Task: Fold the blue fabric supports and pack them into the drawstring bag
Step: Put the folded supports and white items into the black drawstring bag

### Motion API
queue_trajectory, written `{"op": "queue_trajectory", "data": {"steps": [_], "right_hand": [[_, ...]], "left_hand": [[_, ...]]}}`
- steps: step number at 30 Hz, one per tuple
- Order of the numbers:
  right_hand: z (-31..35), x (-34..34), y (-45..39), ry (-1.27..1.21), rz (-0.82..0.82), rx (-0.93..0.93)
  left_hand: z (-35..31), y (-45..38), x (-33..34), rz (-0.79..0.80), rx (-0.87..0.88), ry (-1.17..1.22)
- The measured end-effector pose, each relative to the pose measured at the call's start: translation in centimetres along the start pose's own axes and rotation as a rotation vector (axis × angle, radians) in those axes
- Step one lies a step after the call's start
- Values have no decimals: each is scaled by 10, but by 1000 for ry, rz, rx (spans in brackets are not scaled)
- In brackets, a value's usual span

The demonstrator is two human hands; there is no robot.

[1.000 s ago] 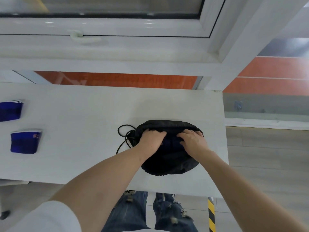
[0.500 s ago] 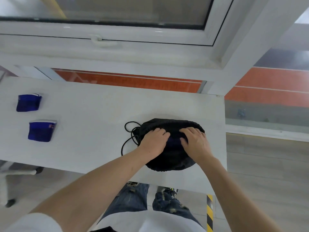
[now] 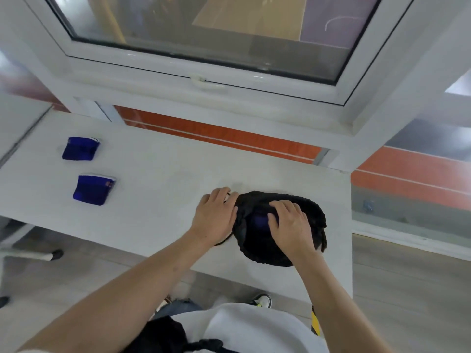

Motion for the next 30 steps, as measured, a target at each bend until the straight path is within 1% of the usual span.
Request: {"op": "queue_trajectory", "data": {"steps": [6,8,12,16,19,23,30], "right_hand": [[104,20,-10,8,-18,-50],[152,33,-14,-8,-18,-69],[244,54,-18,-4,22,-121],[315,73,-22,3,68,-162],[356,84,-32,14,93,-202],[404,100,-53,0,134,-245],[471,143,-109,-33,185,-303]], "left_hand": [[104,46,-23,43,-115,-51],[148,69,-36,54,-159,-60],[230,114,-60,56,-258,-58],[296,151,-81,91,-378,-35],[332,169,-91,120,-450,-19],[375,181,-98,134,-505,-15],[453,174,-110,133,-598,-18]]}}
Point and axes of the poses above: each hand's wrist, its own y-axis away from the middle knuckle, its own x-axis out of the palm, z = x × y, the point moved 2 cm from there along -y, towards the middle knuckle, and after that the axes turned 7 degrees about y, right-handed, at the moved point
